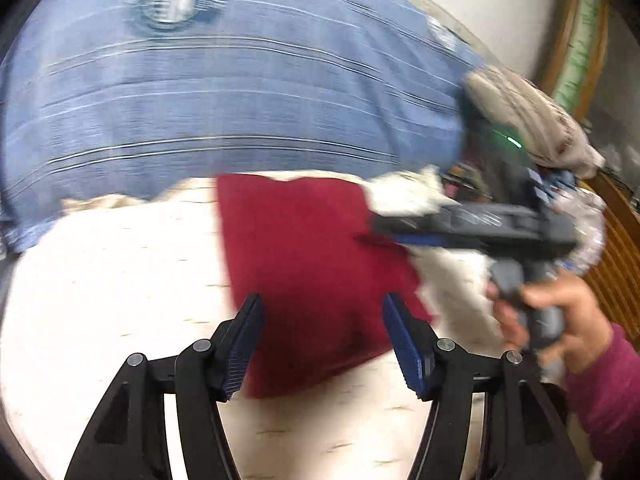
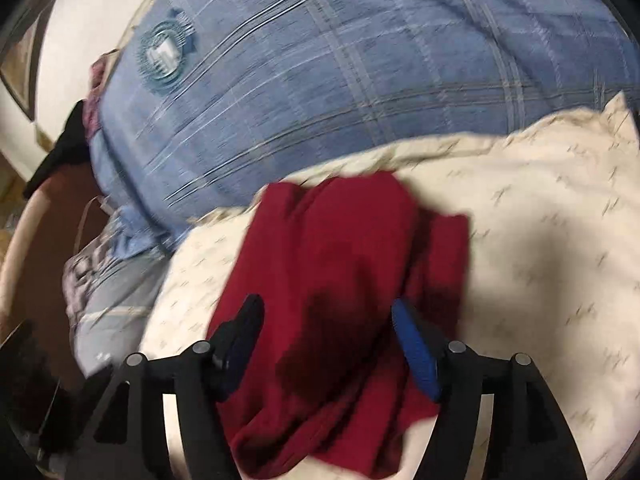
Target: Fold small clothes
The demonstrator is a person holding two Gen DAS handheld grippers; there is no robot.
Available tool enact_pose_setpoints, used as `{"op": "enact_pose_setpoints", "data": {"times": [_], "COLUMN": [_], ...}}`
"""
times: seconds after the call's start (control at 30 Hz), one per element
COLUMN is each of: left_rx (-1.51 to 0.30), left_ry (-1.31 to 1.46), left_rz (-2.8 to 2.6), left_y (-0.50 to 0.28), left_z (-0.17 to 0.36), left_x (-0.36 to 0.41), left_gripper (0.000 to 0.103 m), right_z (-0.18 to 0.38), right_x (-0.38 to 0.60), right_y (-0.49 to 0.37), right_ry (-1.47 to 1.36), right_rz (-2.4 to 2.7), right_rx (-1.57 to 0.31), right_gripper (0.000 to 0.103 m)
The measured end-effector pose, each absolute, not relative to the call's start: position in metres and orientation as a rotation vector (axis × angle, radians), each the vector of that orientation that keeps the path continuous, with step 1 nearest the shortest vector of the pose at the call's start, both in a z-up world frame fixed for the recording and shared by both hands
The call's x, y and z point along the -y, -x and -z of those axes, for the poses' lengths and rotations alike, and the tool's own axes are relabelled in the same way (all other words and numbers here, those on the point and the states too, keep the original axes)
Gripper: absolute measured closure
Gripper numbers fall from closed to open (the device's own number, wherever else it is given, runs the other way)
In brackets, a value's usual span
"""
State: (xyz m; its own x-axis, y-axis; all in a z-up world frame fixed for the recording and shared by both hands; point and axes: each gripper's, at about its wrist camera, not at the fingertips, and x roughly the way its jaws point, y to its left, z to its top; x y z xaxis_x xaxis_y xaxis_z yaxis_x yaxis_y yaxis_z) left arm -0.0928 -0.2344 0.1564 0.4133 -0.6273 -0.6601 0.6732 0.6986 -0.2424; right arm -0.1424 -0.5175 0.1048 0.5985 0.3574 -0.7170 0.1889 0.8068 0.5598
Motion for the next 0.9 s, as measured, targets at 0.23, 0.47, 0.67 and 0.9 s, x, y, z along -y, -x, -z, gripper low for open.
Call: {"op": "enact_pose_setpoints", "data": {"times": [0.23,0.47,0.67,0.9], "left_rx": [-0.904,-0.937,-0.913,-0.900], "left_ry": [-0.063,-0.065,-0.104,-0.128], "left_rz": [0.785,0.742,0.728,0.730], "left_y": [0.095,0.075,0.074,0.085], "left_z": [-0.122,-0.101,-0.089,-0.091], "left_x": [0.250,0.265,0.274,0.276], "left_gripper": [0.042,0.042,0.040,0.037], "right_z": [-0.101,-0.089,-0.102,-0.094], "right_x": [0.490,0.508,0.534,0.531], "right_y": [0.161,0.175,0.154,0.107], "right_ry": [-0.453,-0.545,-0.724,-0.475], "right_rz": [-0.040,-0.038,-0.006,0.076], "right_rx": [-0.952,-0.947,-0.827,-0.892], "right_gripper": [0.085,0.076,0.028,0.091]}}
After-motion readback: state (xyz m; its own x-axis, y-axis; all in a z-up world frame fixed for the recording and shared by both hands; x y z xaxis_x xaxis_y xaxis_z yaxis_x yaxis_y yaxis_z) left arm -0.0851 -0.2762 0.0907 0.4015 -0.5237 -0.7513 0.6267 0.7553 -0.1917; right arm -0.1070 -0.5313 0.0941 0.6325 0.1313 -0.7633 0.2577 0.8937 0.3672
